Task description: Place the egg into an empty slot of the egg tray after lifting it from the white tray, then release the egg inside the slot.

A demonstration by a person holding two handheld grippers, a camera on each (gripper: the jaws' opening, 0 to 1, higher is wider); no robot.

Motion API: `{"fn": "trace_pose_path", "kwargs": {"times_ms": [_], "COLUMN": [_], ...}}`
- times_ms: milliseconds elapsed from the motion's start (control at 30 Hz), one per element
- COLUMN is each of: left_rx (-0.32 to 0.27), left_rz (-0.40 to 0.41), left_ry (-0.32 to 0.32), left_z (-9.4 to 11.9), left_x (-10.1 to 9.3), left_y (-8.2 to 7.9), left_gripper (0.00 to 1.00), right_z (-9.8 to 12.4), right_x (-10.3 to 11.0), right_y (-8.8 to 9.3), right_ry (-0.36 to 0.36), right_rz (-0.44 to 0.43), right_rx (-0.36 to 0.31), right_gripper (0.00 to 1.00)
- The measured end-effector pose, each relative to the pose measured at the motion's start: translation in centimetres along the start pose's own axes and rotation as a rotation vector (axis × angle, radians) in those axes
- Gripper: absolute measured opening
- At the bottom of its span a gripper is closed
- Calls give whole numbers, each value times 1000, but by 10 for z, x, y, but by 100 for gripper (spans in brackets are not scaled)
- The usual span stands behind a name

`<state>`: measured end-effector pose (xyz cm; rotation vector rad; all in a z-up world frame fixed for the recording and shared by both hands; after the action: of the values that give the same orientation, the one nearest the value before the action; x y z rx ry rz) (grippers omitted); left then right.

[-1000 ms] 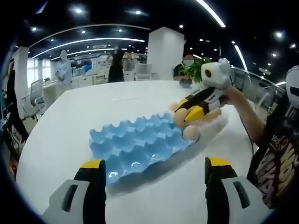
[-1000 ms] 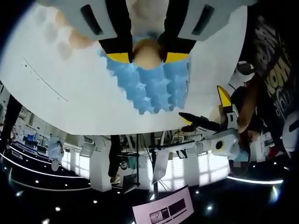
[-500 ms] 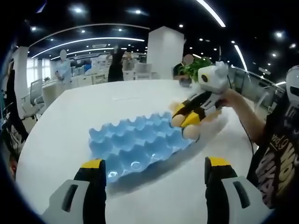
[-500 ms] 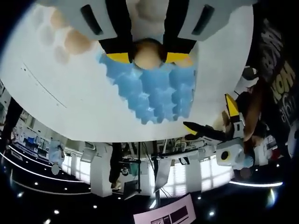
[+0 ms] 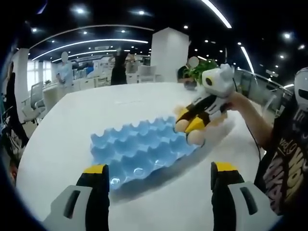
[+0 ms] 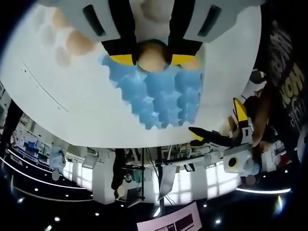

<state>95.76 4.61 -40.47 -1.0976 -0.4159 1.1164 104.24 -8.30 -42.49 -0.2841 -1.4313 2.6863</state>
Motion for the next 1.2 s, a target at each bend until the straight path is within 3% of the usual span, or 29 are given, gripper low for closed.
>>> {"fn": "trace_pose_path", "kwargs": {"times_ms": [600, 1200], "left_rx": [-10, -7], "left_rz": [4, 2], "left_ry": [-13, -19], "left_z": [1, 2], "left_x": [2, 2], "left_y": [-3, -2], "left_gripper": [89, 89], "right_z": [6, 26], "right_x": [-6, -12], "right_y": [-2, -7], "right_ry": [19, 46], "right_rz": [-12, -6], "right_rx": [-27, -54], "right_gripper": [37, 36]}}
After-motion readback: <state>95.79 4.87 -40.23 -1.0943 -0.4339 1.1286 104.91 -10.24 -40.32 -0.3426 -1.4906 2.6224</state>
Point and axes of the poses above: the point that each gripper's makers call its tool centre point, and the gripper's own axes: z roughly backward along the fingers, x roughly to its left, y roughly out of its underside, the point moved 1 cm from there along z, roughly backward along the fingers, and after that the axes turned 9 degrees about z, right-handed, at the moved point
